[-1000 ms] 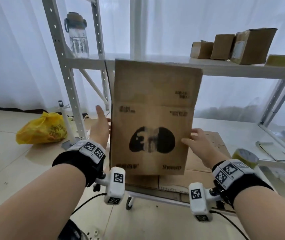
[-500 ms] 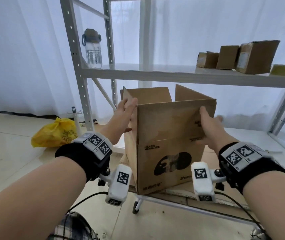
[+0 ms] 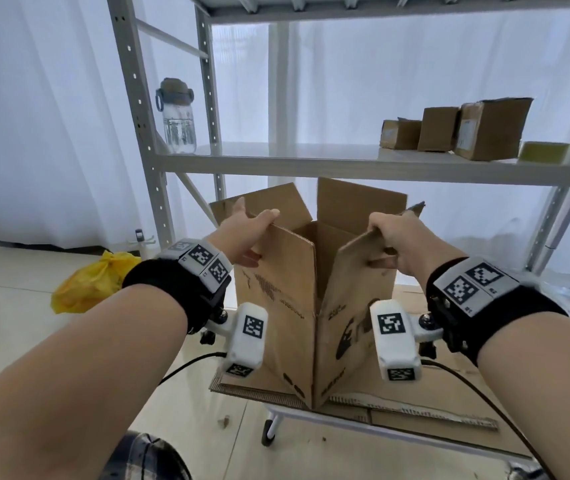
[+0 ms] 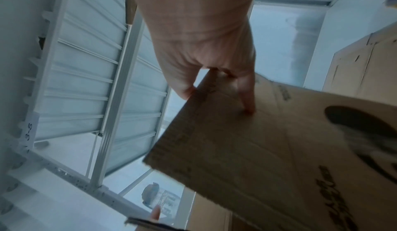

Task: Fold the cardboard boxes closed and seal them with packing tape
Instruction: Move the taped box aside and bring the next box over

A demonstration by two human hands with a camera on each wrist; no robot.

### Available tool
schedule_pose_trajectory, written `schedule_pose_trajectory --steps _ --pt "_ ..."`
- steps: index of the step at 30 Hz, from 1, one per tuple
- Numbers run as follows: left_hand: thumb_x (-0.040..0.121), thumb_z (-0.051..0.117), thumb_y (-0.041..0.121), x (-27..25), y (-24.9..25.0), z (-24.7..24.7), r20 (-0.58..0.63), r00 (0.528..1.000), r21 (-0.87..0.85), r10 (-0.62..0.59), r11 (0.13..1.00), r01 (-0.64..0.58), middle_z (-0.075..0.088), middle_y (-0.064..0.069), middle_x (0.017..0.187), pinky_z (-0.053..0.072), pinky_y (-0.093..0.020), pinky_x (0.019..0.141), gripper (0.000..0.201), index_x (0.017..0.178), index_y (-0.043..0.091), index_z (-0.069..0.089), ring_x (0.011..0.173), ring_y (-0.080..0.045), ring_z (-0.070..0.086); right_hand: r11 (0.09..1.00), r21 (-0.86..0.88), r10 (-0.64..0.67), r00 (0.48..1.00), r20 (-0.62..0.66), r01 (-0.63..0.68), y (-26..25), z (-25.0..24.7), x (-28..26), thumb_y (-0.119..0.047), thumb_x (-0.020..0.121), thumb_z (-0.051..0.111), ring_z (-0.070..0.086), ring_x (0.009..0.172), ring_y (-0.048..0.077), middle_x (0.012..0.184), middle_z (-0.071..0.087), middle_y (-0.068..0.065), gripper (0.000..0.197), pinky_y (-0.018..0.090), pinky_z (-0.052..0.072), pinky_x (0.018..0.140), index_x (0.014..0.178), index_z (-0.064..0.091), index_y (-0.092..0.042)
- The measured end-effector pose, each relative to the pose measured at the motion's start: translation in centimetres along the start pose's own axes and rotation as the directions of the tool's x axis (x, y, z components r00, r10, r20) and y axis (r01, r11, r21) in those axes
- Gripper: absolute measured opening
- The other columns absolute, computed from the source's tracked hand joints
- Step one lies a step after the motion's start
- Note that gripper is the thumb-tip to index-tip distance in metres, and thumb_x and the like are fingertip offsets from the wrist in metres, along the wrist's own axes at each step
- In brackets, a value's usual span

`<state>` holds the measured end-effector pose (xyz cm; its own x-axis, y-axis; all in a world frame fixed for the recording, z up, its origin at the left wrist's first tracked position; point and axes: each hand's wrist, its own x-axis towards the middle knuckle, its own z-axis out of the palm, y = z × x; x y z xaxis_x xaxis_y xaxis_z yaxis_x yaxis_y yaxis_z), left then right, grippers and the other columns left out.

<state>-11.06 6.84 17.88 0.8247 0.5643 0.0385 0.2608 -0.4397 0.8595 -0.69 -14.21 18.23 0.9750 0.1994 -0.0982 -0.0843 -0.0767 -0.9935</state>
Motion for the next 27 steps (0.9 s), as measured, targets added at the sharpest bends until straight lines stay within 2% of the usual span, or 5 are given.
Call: schedule_pose_trajectory --steps 6,10,13,18,27 --pt "0.08 0.055 0.067 2.5 -3.2 -2.2 -0.259 0.964 0.052 -0.056 0.996 0.072 -0.016 -0.016 0.157 0.016 -0.056 0.113 0.104 0.149 0.031 -0.013 0.144 -0.041 0.006 0.953 -0.218 -0.247 0.958 -0.147 0.213 1.1 -1.5 1.3 -0.012 0.096 0.052 0.052 0.098 0.021 0.125 0.045 0.009 0.061 0.025 0.047 0.065 0.15 0.024 -0.02" --pt "0.047 0.051 0.094 3.9 -4.9 -2.3 -0.178 0.978 -0.16 -0.112 0.984 0.083 0.004 -0.009 0.16 0.017 -0.058 0.113 0.13 0.147 0.039 -0.011 0.144 -0.034 0.016 0.937 -0.194 -0.253 0.947 0.197 0.29 0.6 2.2 -2.1 -0.078 0.079 0.044 0.051 0.109 0.017 0.117 0.054 -0.006 0.07 0.042 0.048 0.093 0.127 0.048 -0.026" --pt "0.074 0.043 0.082 4.1 -4.5 -1.0 -0.136 0.99 -0.3 -0.047 0.954 0.004 0.021 -0.001 0.155 0.019 -0.046 0.114 0.106 0.151 0.03 -0.008 0.141 -0.025 0.023 0.705 -0.495 -0.313 0.849 0.426 0.508 0.8 5.5 -3.7 -0.093 0.058 0.044 0.052 0.112 0.016 0.129 0.049 0.001 0.093 0.036 0.047 0.094 0.126 0.049 -0.03" --pt "0.084 0.03 0.071 4.9 -5.7 -0.7 -0.138 0.984 -0.239 0.109 0.961 -0.14 0.04 -0.003 0.139 0.028 -0.032 0.102 0.081 0.147 0.022 0.015 0.121 -0.02 0.041 0.414 -0.724 -0.421 0.821 0.385 0.552 0.5 4.5 -1.5 -0.061 0.078 0.063 0.053 0.087 0.015 0.111 0.05 0.005 0.047 0.027 0.042 0.071 0.106 0.048 -0.026" --pt "0.079 0.072 0.044 6.9 -3.7 -0.1 -0.177 0.937 -0.261 0.303 0.903 -0.341 0.043 0.002 0.132 0.041 -0.023 0.087 0.08 0.144 0.026 0.028 0.116 -0.014 0.046 0.471 -0.695 -0.42 0.831 0.365 0.543 -0.3 -0.5 0.7 -0.043 0.079 0.074 0.056 0.084 0.015 0.1 0.057 0.0 0.041 0.021 0.047 0.065 0.103 0.048 -0.021"
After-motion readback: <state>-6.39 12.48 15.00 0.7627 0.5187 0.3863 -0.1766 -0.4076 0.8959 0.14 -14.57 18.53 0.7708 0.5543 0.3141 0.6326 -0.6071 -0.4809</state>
